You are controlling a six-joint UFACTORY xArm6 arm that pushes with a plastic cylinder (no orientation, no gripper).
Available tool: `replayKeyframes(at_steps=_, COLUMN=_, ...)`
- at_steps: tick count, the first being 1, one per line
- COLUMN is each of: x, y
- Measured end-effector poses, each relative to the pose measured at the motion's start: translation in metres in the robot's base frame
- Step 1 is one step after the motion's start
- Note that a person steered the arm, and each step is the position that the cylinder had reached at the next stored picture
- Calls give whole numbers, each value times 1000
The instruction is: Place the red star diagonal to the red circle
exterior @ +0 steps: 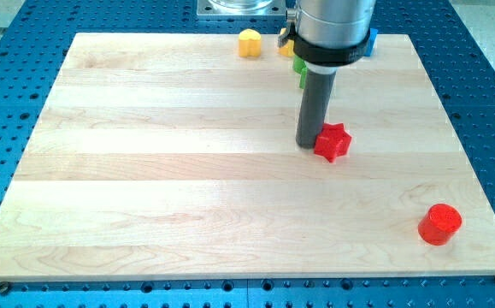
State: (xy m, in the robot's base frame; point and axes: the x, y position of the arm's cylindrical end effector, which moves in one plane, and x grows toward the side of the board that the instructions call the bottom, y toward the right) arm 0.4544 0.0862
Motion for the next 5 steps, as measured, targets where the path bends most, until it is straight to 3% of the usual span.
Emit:
replayKeyframes(at_steps=1, x=47, y=7)
replayKeyframes(at_steps=2, x=38, y=36)
replayKeyframes(at_steps=4, x=-23, y=-3)
replayKeyframes(at_steps=5, x=-9, y=-7)
